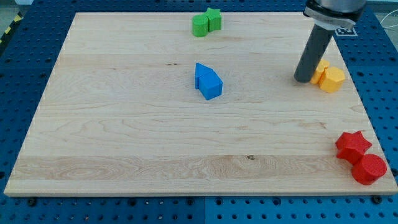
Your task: Push the yellow hexagon and the yellow heart up a bit
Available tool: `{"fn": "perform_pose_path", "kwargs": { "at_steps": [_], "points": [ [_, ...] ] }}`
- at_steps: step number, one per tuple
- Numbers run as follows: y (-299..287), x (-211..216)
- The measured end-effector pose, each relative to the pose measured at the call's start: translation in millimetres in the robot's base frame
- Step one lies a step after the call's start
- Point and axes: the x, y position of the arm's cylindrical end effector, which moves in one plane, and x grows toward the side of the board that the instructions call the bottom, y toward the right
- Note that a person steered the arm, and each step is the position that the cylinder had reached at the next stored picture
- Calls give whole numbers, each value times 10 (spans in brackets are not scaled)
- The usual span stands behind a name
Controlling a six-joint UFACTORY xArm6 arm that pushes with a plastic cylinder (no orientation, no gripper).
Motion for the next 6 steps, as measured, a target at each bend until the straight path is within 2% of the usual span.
{"fn": "perform_pose_path", "kwargs": {
  "at_steps": [1,2,3,4,5,6],
  "points": [
    [0,-279],
    [0,-194],
    [14,340],
    [157,676],
    [370,620],
    [456,321]
  ]
}}
